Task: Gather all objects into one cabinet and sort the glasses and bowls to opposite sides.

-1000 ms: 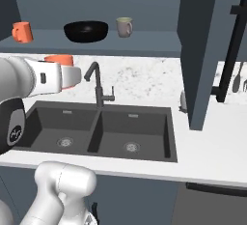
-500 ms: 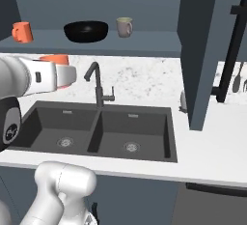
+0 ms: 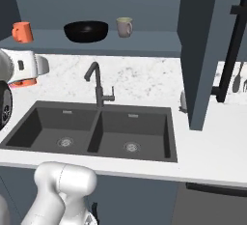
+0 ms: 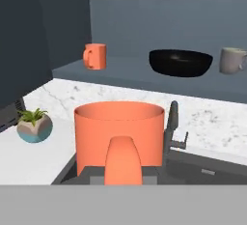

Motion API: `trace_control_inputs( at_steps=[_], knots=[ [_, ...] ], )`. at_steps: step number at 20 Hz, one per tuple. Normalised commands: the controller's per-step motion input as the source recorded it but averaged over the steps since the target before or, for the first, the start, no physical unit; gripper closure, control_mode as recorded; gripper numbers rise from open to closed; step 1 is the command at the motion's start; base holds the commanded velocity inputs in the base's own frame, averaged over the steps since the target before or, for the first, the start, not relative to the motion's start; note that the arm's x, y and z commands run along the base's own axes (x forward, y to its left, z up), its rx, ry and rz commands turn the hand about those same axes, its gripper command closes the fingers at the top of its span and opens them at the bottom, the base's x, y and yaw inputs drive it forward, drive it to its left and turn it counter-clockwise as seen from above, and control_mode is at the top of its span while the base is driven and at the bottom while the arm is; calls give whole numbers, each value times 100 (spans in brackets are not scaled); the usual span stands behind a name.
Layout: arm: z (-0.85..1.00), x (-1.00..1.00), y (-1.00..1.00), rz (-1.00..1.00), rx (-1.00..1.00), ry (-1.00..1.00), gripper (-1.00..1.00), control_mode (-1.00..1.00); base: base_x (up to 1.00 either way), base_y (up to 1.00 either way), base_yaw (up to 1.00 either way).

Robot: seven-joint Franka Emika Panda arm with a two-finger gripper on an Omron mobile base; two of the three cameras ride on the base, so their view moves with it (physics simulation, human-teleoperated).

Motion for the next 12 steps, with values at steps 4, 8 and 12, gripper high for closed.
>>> trace_control_inputs(
  at_steps=[4, 8, 12],
  knots=[
    [27, 16, 58, 17, 7, 13, 100, -100, 0, 0, 0],
    [16, 3, 36, 4, 5, -3, 100, -100, 0, 0, 0],
    [6, 1, 30, 2, 8, -11, 100, -100, 0, 0, 0]
  ],
)
